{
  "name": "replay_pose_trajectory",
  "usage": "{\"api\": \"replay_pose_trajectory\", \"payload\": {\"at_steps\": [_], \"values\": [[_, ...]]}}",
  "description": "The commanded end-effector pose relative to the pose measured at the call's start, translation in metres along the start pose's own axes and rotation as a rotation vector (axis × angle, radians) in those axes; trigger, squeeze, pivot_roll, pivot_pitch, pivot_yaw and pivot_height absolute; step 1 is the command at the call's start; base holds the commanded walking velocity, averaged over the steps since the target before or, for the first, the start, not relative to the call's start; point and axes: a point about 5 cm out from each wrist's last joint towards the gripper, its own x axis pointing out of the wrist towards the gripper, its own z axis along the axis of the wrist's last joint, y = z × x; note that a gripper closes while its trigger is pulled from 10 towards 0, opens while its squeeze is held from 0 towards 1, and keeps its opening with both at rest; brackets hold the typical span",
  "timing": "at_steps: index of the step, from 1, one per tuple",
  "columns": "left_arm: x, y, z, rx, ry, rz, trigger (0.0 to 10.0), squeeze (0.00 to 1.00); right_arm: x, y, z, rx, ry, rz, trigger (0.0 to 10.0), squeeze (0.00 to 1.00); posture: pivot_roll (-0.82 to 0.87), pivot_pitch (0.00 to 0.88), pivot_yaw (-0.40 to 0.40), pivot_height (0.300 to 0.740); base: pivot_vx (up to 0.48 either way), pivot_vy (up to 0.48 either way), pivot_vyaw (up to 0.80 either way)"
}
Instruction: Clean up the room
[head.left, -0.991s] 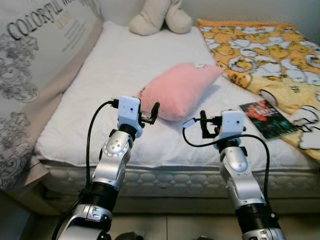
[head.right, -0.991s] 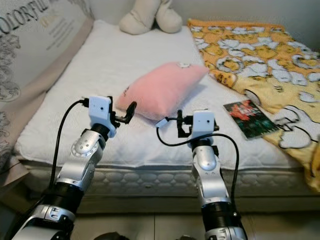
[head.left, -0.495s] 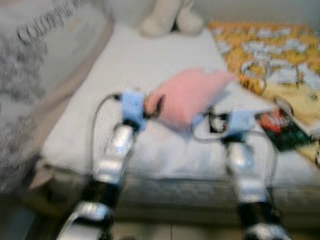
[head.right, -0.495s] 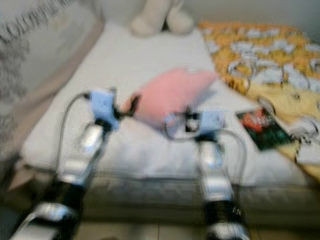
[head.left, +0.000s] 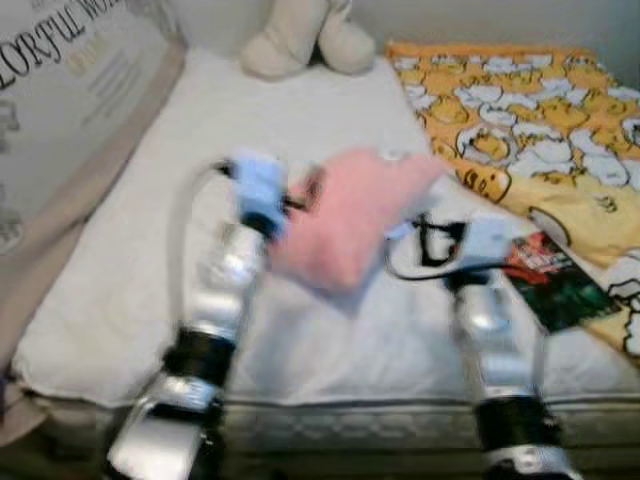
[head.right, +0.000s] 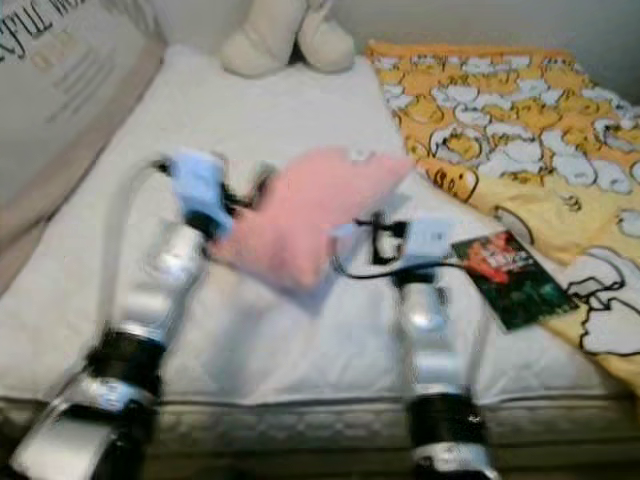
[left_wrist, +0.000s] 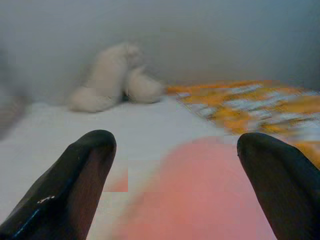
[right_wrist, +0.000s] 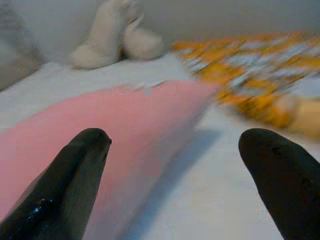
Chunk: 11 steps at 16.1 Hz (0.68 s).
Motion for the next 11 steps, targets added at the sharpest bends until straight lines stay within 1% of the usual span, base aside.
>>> {"api": "replay_pose_trajectory", "payload": {"at_steps": [1, 3, 4, 5, 7, 8, 9, 10, 11], "values": [[0.004, 0.001, -0.002, -0.005, 0.033, 0.009, 10.0, 0.00, 0.003, -0.011, 0.000, 0.021, 0.028, -0.021, 10.0, 0.00, -0.03, 0.000, 0.031, 0.727, 0.000, 0.000, 0.00], [0.012, 0.014, -0.006, 0.020, 0.112, 0.010, 10.0, 0.00, 0.008, -0.018, -0.001, 0.031, 0.053, -0.024, 10.0, 0.00, -0.03, 0.000, 0.043, 0.727, 0.000, 0.000, 0.00], [0.014, 0.018, -0.005, 0.027, 0.117, 0.022, 10.0, 0.00, 0.009, -0.019, 0.003, 0.005, 0.037, -0.018, 10.0, 0.00, -0.03, 0.000, 0.045, 0.727, 0.000, 0.000, 0.00], [0.014, 0.019, -0.004, 0.029, 0.113, 0.026, 10.0, 0.00, 0.009, -0.017, 0.005, -0.011, 0.026, -0.009, 10.0, 0.00, -0.04, 0.000, 0.050, 0.727, 0.000, 0.000, 0.00], [0.012, 0.012, -0.007, 0.021, 0.115, 0.015, 10.0, 0.00, 0.013, -0.009, 0.011, -0.057, 0.000, 0.030, 10.0, 0.00, -0.03, 0.000, 0.048, 0.727, 0.000, 0.000, 0.00], [0.008, 0.004, -0.014, 0.009, 0.129, -0.007, 10.0, 0.00, 0.015, -0.008, 0.014, -0.017, 0.007, 0.035, 10.0, 0.00, -0.03, 0.000, 0.042, 0.727, 0.000, 0.000, 0.00], [0.007, 0.000, -0.017, 0.004, 0.136, -0.018, 10.0, 0.00, 0.016, -0.008, 0.014, 0.001, 0.013, 0.033, 10.0, 0.00, -0.03, 0.000, 0.041, 0.727, 0.000, 0.000, 0.00], [0.005, -0.002, -0.023, -0.004, 0.156, -0.030, 10.0, 0.00, 0.016, -0.011, 0.013, 0.042, 0.031, 0.018, 10.0, 0.00, -0.03, 0.000, 0.037, 0.727, 0.000, 0.000, 0.00], [0.005, 0.001, -0.030, -0.017, 0.192, -0.040, 10.0, 0.00, 0.013, -0.014, 0.008, 0.039, 0.045, 0.007, 10.0, 0.00, -0.02, 0.000, 0.029, 0.727, 0.000, 0.000, 0.00]]}}
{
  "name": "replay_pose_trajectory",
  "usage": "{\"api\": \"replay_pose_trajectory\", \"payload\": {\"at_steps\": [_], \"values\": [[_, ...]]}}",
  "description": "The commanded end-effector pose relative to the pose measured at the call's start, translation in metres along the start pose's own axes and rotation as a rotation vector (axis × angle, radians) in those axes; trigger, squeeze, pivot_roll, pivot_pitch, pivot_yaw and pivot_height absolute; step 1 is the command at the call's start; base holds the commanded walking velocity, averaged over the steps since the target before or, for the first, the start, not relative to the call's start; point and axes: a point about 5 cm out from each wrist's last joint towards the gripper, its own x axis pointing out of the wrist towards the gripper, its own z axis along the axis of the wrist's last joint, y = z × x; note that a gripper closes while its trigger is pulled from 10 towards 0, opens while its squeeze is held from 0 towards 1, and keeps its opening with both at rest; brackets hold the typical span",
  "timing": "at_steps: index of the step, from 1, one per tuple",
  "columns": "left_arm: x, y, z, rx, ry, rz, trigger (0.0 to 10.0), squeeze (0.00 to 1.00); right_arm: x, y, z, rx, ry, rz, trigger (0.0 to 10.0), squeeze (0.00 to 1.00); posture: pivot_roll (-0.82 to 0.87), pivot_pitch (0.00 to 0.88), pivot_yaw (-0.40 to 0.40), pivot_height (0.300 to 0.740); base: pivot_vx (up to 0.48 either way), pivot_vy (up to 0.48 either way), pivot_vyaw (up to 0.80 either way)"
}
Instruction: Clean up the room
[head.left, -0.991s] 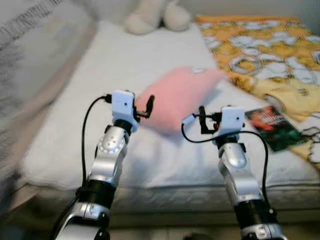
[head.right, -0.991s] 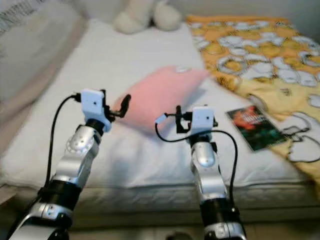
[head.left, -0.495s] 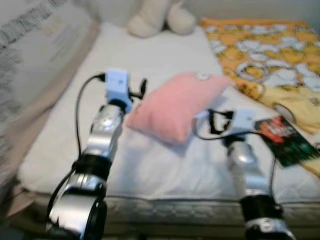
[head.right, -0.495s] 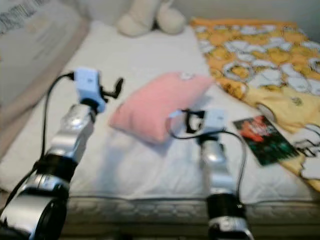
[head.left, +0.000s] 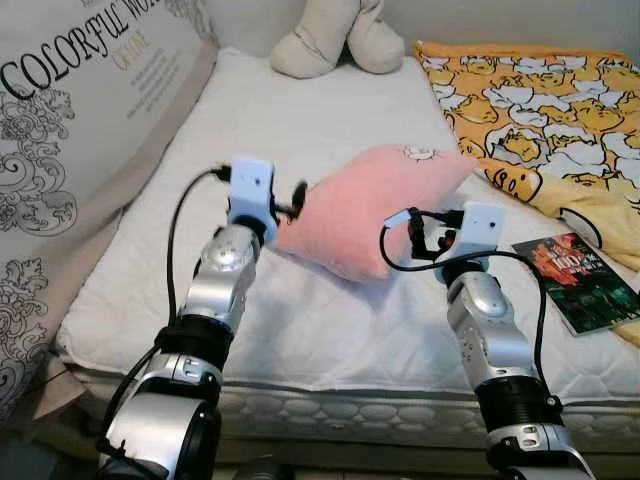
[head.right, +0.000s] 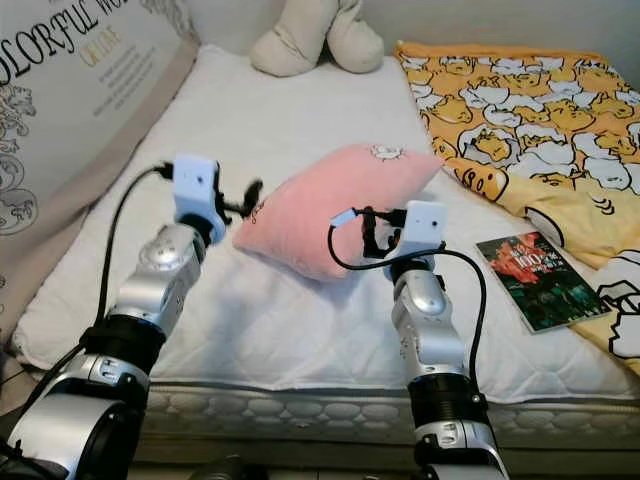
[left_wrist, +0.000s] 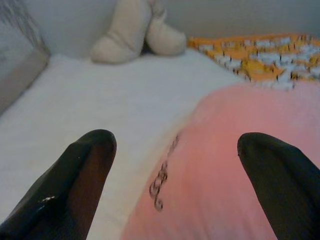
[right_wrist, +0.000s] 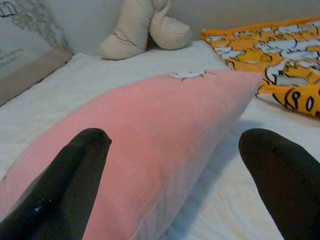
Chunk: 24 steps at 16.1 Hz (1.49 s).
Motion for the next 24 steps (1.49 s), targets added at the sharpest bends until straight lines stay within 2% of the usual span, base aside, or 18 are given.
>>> {"api": "replay_pose_trajectory", "payload": {"at_steps": [1, 3, 5, 6, 7, 8, 9, 10, 13, 15, 16, 18, 21, 24], "values": [[0.002, 0.007, -0.001, 0.001, 0.025, -0.001, 10.0, 0.00, -0.001, -0.004, -0.002, 0.009, 0.016, -0.011, 10.0, 0.00, -0.02, 0.000, 0.029, 0.727, 0.000, 0.000, 0.00], [0.002, 0.023, -0.007, -0.035, 0.080, 0.034, 10.0, 0.00, -0.005, -0.005, -0.005, 0.000, 0.020, -0.012, 10.0, 0.00, -0.03, 0.000, 0.028, 0.727, 0.000, 0.000, 0.00], [0.001, 0.038, -0.017, -0.091, 0.151, 0.082, 10.0, 0.00, -0.016, -0.011, -0.003, -0.048, -0.010, -0.026, 10.0, 0.00, -0.05, 0.000, 0.016, 0.727, 0.000, 0.000, 0.00], [0.001, 0.038, -0.017, -0.091, 0.151, 0.082, 10.0, 0.00, -0.016, -0.011, -0.003, -0.048, -0.010, -0.026, 10.0, 0.00, -0.05, 0.000, 0.016, 0.727, 0.000, 0.000, 0.00], [0.002, 0.040, -0.020, -0.158, 0.181, 0.107, 10.0, 0.00, -0.028, -0.020, -0.009, -0.084, 0.004, -0.028, 10.0, 0.00, -0.07, 0.011, 0.011, 0.727, 0.000, 0.000, 0.00], [0.003, 0.040, -0.021, -0.189, 0.187, 0.111, 10.0, 0.00, -0.034, -0.024, -0.011, -0.095, 0.013, -0.032, 10.0, 0.00, -0.07, 0.013, 0.011, 0.727, 0.000, 0.000, 0.00], [0.006, 0.035, -0.020, -0.251, 0.189, 0.103, 10.0, 0.00, -0.045, -0.033, -0.016, -0.105, 0.028, -0.055, 10.0, 0.00, -0.10, 0.025, 0.012, 0.727, 0.000, 0.000, 0.00], [0.008, 0.031, -0.020, -0.263, 0.190, 0.093, 10.0, 0.00, -0.051, -0.036, -0.018, -0.111, 0.033, -0.066, 10.0, 0.00, -0.12, 0.032, 0.016, 0.727, 0.000, 0.000, 0.00], [0.011, 0.018, -0.022, -0.282, 0.201, 0.060, 10.0, 0.00, -0.056, -0.033, -0.016, -0.110, 0.024, -0.073, 10.0, 0.00, -0.15, 0.041, 0.025, 0.727, 0.000, 0.000, 0.00], [0.012, -0.002, -0.028, -0.302, 0.210, 0.007, 10.0, 0.00, -0.063, -0.018, -0.012, -0.131, -0.003, -0.020, 10.0, 0.00, -0.17, 0.052, 0.037, 0.727, 0.000, 0.000, 0.00], [0.012, -0.005, -0.029, -0.303, 0.213, 0.006, 10.0, 0.00, -0.066, -0.014, -0.013, -0.134, -0.003, 0.014, 10.0, 0.00, -0.17, 0.058, 0.038, 0.727, 0.000, 0.000, 0.00], [0.011, -0.010, -0.034, -0.287, 0.233, 0.019, 10.0, 0.00, -0.078, -0.005, -0.021, -0.139, 0.068, 0.142, 10.0, 0.00, -0.18, 0.069, 0.037, 0.727, 0.000, 0.000, 0.00], [0.012, -0.013, -0.035, -0.258, 0.245, 0.039, 10.0, 0.00, -0.088, -0.011, -0.026, -0.151, 0.113, 0.161, 10.0, 0.00, -0.20, 0.083, 0.036, 0.727, 0.000, 0.000, 0.00], [0.012, -0.020, -0.038, -0.263, 0.262, 0.033, 10.0, 0.00, -0.093, -0.009, -0.028, -0.148, 0.133, 0.184, 10.0, 0.00, -0.21, 0.085, 0.039, 0.727, 0.000, 0.000, 0.00]]}}
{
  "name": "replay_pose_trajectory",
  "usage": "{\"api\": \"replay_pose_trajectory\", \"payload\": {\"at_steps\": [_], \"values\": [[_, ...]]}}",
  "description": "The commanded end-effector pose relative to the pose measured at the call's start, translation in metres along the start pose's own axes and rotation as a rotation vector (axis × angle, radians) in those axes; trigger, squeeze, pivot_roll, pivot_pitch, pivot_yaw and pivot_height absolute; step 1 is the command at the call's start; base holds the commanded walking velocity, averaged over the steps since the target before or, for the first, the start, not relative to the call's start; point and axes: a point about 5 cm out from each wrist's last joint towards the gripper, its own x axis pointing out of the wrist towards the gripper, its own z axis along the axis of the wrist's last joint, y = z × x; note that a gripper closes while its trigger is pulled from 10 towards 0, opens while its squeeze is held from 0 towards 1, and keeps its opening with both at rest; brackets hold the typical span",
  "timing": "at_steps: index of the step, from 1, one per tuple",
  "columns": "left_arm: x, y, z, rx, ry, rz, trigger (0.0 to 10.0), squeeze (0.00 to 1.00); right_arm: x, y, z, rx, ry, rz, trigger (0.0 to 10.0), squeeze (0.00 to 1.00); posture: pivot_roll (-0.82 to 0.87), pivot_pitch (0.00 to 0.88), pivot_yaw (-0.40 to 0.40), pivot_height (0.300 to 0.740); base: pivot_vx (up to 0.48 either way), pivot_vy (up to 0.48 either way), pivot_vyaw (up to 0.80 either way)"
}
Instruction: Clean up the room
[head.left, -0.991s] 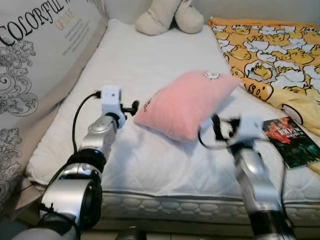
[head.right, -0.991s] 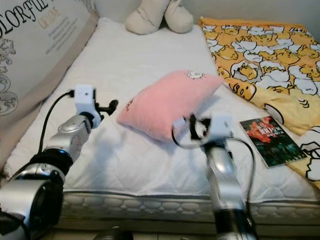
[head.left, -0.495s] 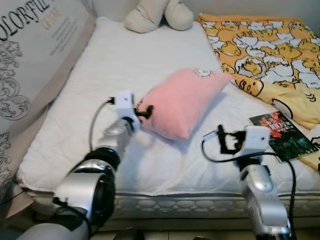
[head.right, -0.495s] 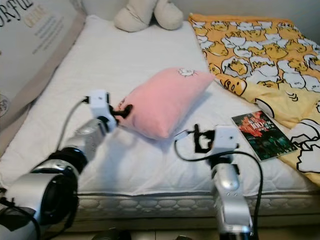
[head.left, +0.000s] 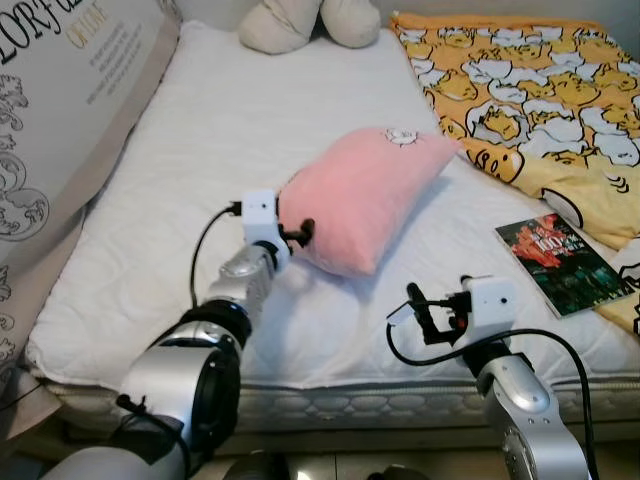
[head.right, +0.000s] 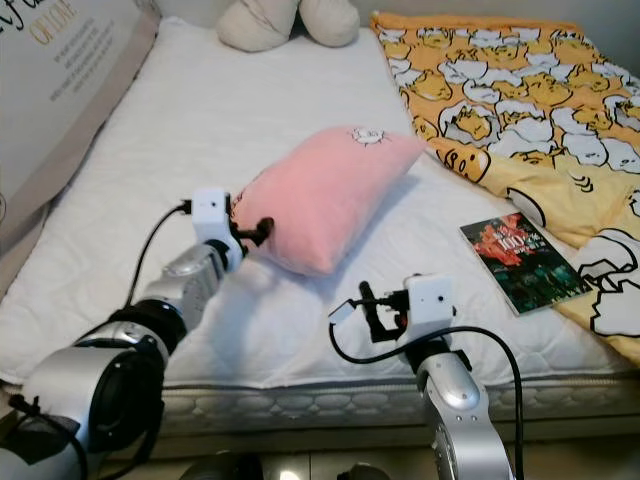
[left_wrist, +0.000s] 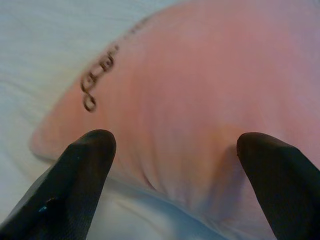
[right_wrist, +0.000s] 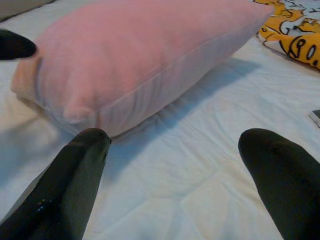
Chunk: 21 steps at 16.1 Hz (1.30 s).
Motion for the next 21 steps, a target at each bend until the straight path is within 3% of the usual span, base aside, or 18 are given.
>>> {"api": "replay_pose_trajectory", "payload": {"at_steps": [1, 6, 9, 10, 16, 21], "values": [[0.002, -0.007, 0.002, 0.002, 0.010, -0.008, 10.0, 0.00, -0.004, 0.005, -0.001, 0.013, 0.012, 0.024, 10.0, 0.00, -0.22, 0.085, 0.042, 0.727, 0.000, 0.000, 0.00], [0.003, -0.029, -0.008, -0.036, 0.049, -0.075, 10.0, 0.00, -0.006, 0.011, -0.001, 0.020, 0.019, 0.038, 10.0, 0.00, -0.23, 0.083, 0.047, 0.727, 0.000, 0.000, 0.00], [0.001, -0.047, -0.026, -0.040, 0.119, -0.140, 10.0, 0.00, -0.006, 0.015, -0.001, 0.024, 0.019, 0.043, 10.0, 0.00, -0.23, 0.085, 0.051, 0.727, 0.000, 0.000, 0.00], [0.000, -0.051, -0.031, -0.036, 0.140, -0.165, 0.0, 0.00, -0.006, 0.016, -0.001, 0.025, 0.020, 0.044, 10.0, 0.00, -0.23, 0.084, 0.052, 0.727, 0.000, 0.000, 0.00], [-0.002, -0.058, -0.038, -0.080, 0.162, -0.178, 0.0, 0.00, -0.005, 0.019, -0.003, 0.030, 0.027, 0.050, 10.0, 0.00, -0.23, 0.059, 0.052, 0.727, 0.000, 0.000, 0.00], [-0.001, -0.068, -0.029, -0.077, 0.100, -0.238, 0.0, 0.00, 0.001, 0.021, -0.002, 0.034, 0.022, 0.061, 10.0, 0.00, -0.20, 0.057, 0.048, 0.727, 0.000, 0.000, 0.00]]}}
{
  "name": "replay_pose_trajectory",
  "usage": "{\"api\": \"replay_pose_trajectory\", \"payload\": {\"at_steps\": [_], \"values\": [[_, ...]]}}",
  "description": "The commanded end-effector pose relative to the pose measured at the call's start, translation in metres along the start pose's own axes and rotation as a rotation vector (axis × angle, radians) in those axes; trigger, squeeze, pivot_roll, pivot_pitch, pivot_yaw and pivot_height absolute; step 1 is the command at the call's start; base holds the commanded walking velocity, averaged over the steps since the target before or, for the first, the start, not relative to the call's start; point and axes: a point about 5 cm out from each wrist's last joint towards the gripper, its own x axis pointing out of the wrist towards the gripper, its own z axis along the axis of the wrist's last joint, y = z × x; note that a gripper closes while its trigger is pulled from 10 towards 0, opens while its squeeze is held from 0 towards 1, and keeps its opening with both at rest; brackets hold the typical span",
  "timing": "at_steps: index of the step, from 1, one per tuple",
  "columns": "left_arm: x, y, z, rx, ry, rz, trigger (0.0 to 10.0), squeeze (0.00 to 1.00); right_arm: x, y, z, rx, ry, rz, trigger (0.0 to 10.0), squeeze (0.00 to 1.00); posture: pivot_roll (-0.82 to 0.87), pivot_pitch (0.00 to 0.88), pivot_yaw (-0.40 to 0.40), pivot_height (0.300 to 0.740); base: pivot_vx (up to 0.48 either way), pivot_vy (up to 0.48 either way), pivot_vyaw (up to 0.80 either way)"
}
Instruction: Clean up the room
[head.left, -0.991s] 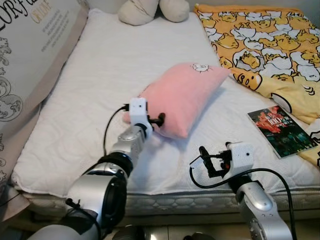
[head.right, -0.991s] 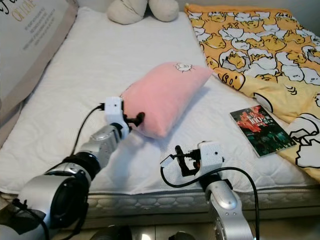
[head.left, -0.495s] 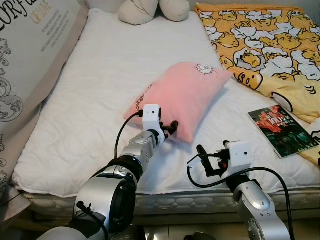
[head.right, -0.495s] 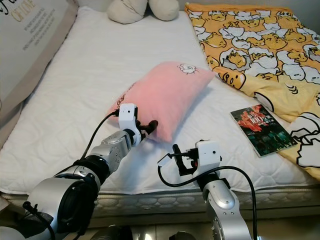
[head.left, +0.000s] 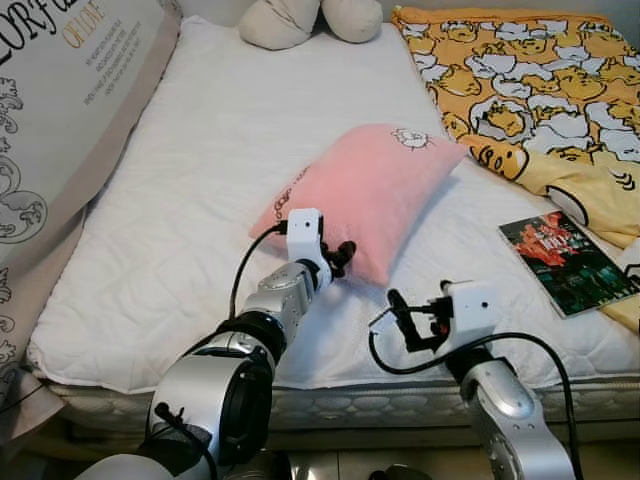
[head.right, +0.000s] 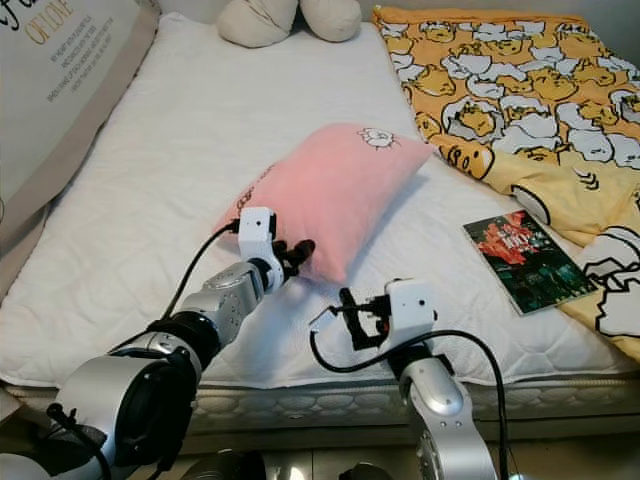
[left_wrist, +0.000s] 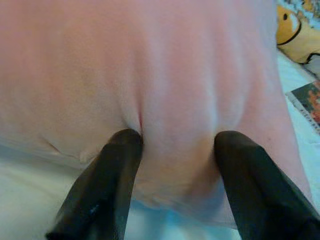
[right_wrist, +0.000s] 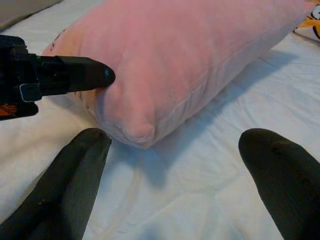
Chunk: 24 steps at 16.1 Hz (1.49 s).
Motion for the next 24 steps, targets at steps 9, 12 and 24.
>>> {"api": "replay_pose_trajectory", "payload": {"at_steps": [9, 12, 24], "values": [[0.002, -0.016, 0.021, -0.128, -0.101, -0.146, 0.0, 0.00, -0.012, -0.001, -0.016, 0.000, 0.077, 0.113, 10.0, 0.00, -0.17, 0.053, 0.061, 0.727, 0.000, 0.000, 0.00], [-0.005, -0.028, 0.007, -0.146, -0.081, -0.273, 0.0, 0.00, -0.013, -0.003, -0.017, 0.004, 0.074, 0.118, 10.0, 0.00, -0.16, 0.050, 0.063, 0.727, 0.000, 0.000, 0.00], [-0.025, 0.074, 0.055, 0.403, -0.138, 0.219, 10.0, 1.00, 0.002, 0.000, 0.001, -0.004, -0.027, 0.084, 10.0, 0.00, -0.16, 0.047, 0.051, 0.727, 0.000, 0.000, 0.00]]}}
